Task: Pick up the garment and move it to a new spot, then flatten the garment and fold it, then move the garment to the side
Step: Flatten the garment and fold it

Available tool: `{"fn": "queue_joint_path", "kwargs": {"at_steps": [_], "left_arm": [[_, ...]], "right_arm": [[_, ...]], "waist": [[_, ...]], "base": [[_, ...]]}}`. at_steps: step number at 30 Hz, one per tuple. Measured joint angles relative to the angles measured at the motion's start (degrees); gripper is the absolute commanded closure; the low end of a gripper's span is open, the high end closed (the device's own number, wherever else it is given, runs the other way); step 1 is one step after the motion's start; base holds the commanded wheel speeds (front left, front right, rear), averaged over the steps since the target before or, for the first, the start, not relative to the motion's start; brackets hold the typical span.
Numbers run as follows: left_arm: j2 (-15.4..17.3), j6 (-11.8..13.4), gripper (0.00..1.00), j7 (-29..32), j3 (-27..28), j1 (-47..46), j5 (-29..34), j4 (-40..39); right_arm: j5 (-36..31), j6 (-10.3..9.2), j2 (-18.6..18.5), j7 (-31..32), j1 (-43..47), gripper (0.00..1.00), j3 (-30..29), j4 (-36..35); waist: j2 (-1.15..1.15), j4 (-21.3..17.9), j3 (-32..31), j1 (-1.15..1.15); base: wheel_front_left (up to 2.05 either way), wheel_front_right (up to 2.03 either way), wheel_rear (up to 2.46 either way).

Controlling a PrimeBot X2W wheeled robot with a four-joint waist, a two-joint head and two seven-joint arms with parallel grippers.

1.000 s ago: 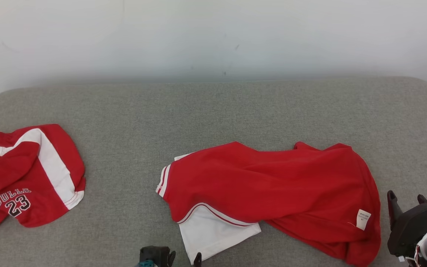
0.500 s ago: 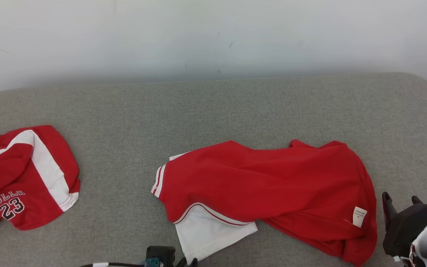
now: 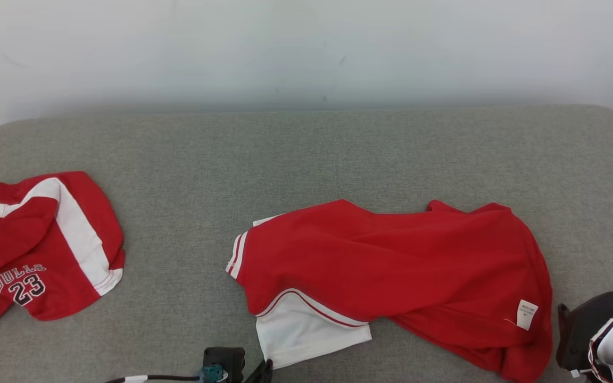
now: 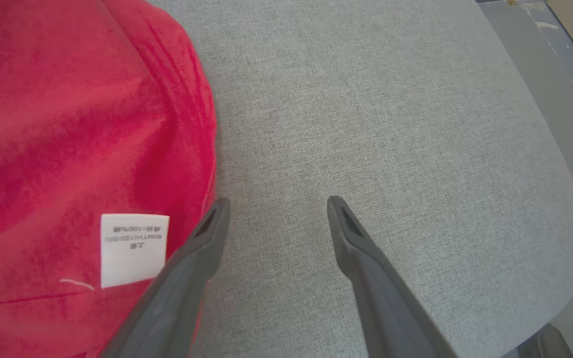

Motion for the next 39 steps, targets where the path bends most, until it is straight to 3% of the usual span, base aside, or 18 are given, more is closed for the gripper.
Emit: {"fn": "queue_joint_path", "kwargs": {"at_steps": [6,11,17,28,30,32,35,37,39], "left_arm": [[0.0,0.0,1.0,-0.2,-0.3,-0.2,-0.1,-0.1],[0.0,0.0,1.0,-0.2,-0.3,-0.3,-0.3,-0.3],[0.2,0.1,1.0,-0.2,-0.1,-0.2,-1.1,-0.5],[0.7,0.5,1.0,-0.2,-0.1,-0.2,-1.3,-1.1],[0.7,0.5,1.0,-0.2,-0.1,-0.2,-1.4,-1.2],[0.7,0.6,1.0,-0.2,-0.1,-0.2,-1.5,-1.2],[0.7,0.6,1.0,-0.2,-0.3,-0.2,-1.6,-1.2],[0.7,0.6,1.0,-0.2,-0.4,-0.3,-1.7,-1.2],[0.6,0.6,1.0,-0.2,-0.5,-0.3,-1.8,-1.2]], "right_arm": [[0.9,0.0,0.3,0.6,0.0,0.0,1.1,2.2],[1.2,0.0,0.6,-2.8,1.0,0.0,0.5,-3.5],[2.9,0.0,1.1,0.5,4.5,0.0,3.3,-5.7],[2.1,0.0,1.1,0.2,6.2,0.0,6.5,-2.9],[2.0,0.0,0.9,0.0,5.3,0.11,6.9,-2.3],[1.7,0.0,0.6,-0.1,4.5,0.16,7.6,-1.8],[1.4,0.0,0.1,0.1,3.5,0.64,8.1,-1.2],[0.9,0.0,-0.1,0.6,3.2,0.75,8.2,-0.9],[0.6,0.0,-0.1,1.6,3.0,0.74,8.0,-0.9]], "waist": [[0.0,0.9,0.6,0.01],[0.0,1.4,0.9,0.01],[0.0,1.0,0.7,0.01],[0.0,-0.3,0.8,0.0],[0.0,-0.4,0.9,0.01],[0.0,-0.4,0.9,0.01],[0.0,-0.4,1.0,0.01],[0.0,-0.2,1.0,0.01],[0.0,0.0,1.0,0.01]], "base": [[0.0,0.0,0.0],[0.0,0.0,0.0],[0.0,0.0,0.0],[0.0,0.0,0.0],[0.0,0.0,0.0],[0.0,0.0,0.0],[0.0,0.0,0.0],[0.0,0.0,0.0],[0.0,0.0,0.0]]}}
